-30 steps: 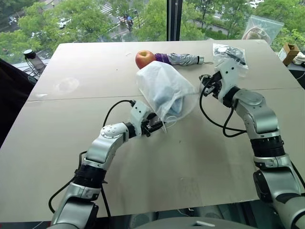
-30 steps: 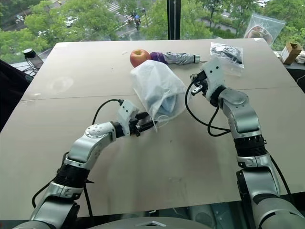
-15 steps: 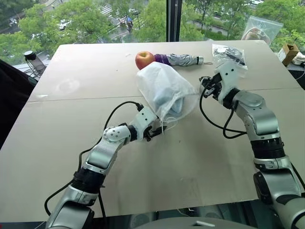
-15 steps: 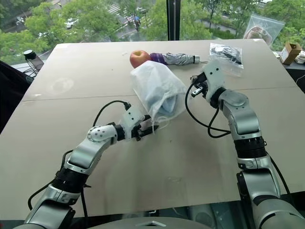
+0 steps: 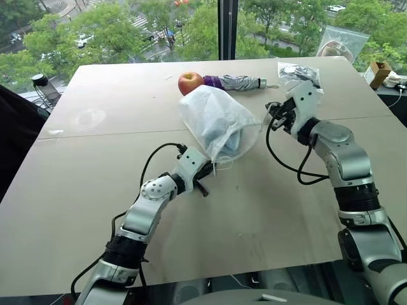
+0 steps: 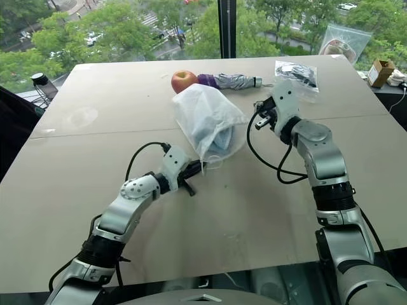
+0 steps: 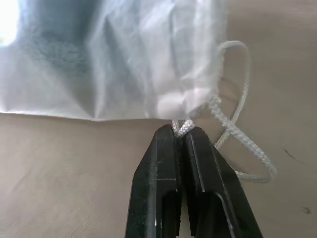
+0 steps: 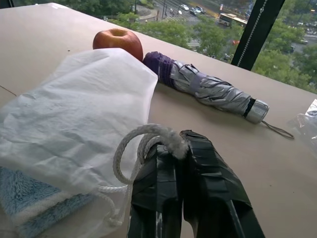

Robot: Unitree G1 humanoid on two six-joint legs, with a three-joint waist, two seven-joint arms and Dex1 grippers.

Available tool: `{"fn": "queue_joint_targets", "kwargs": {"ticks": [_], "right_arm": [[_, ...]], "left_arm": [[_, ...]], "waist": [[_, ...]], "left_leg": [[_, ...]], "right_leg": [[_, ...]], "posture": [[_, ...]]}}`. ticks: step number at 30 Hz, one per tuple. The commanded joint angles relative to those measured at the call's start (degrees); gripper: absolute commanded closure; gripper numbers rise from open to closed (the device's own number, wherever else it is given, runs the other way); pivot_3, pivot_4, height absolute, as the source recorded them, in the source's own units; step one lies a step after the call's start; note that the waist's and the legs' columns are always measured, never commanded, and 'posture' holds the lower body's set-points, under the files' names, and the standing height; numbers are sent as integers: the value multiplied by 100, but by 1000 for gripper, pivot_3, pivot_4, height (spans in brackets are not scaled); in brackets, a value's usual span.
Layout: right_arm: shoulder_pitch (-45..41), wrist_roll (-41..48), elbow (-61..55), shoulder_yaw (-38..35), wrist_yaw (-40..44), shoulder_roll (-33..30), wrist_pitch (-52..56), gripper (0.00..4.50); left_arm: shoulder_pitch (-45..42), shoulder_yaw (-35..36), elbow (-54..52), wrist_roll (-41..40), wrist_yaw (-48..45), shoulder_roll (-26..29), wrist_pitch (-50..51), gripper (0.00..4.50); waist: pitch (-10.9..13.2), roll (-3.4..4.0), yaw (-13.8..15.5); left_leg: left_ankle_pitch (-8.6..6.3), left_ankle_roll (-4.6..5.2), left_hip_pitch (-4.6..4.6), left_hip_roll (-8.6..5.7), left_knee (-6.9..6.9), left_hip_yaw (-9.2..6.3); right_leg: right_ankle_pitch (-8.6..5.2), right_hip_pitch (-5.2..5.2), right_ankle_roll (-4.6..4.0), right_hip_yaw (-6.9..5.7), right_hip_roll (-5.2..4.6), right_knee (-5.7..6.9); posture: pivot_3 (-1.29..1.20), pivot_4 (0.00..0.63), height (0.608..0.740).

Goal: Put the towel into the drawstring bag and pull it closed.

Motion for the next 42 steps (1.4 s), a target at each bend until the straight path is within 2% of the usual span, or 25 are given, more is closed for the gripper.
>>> {"fn": "queue_joint_targets", "kwargs": {"ticks": [1,7,11,15,19,25,31,37,40,42], "right_arm": [[-302,-237,441,-448,-700,17,-502,4500],[-756,-612,1409,-948,-1887,55,-1783,4500],[-980,-996,1830,-895,-2271,-120,-2757,4500],[-1199,-1058,2149,-1147,-2813,-194,-3272,4500],[-1232,-1088,2383,-1361,-3259,-334,-3427,4500],[-1138,-1205,2579,-1666,-4082,-580,-3303,4500],[-1104,-986,2632,-2040,-4784,-587,-3125,4500],[-1218,-544,2662,-2132,-4667,-544,-3413,4500],[-996,-420,2548,-1982,-4149,-631,-3297,4500],[-408,-386,2073,-1820,-3583,-769,-3276,4500]], "left_arm": [[289,1019,-319,268,1170,-128,-428,4463],[-411,1921,-847,1251,2488,268,-1338,4463],[-1195,2325,-883,1837,3200,643,-1458,4463],[-1787,2644,-774,2226,3699,949,-1457,4463],[-1997,2966,-528,2391,4146,1070,-1332,4463],[-1729,3563,-211,2515,4917,937,-939,4463],[-1645,3557,-208,2448,5088,931,-894,4463],[-1756,3483,-217,2398,5004,1015,-1088,4463],[-1734,3248,-278,2420,4631,1248,-1306,4463],[-1474,3117,-505,2299,4303,1216,-1247,4463]], "waist": [[1,0,-31],[7,-8,52],[6,-9,59],[6,-9,54],[7,-9,52],[7,-9,30],[6,-9,48],[6,-9,44],[6,-9,31],[4,-9,49]], "left_leg": [[0,0,-3,1,-3,0],[0,-1,-70,-9,-14,5],[0,-1,-104,-14,-13,3],[13,-23,-132,-15,-17,11],[14,-27,-137,-12,-27,14],[15,-27,-133,-8,-27,21],[16,-29,-133,-9,-22,21],[16,-29,-133,-11,-22,21],[16,-29,-133,-9,-23,21],[15,-29,-132,-8,-24,21]], "right_leg": [[0,-4,1,-1,-1,-2],[3,-69,1,2,-11,-2],[5,-94,2,-2,-15,-12],[5,-123,5,-2,-23,-16],[5,-130,6,-4,-23,-24],[5,-133,5,-1,-22,-14],[5,-134,5,-2,-23,-1],[5,-134,6,-1,-25,-2],[5,-135,6,-1,-23,-2],[5,-134,6,-1,-23,-2]], "posture": [[0,150,740],[0,150,740],[0,150,740],[0,150,740],[0,150,740],[0,150,740],[0,150,740],[0,150,740],[0,150,740],[0,150,740]]}}
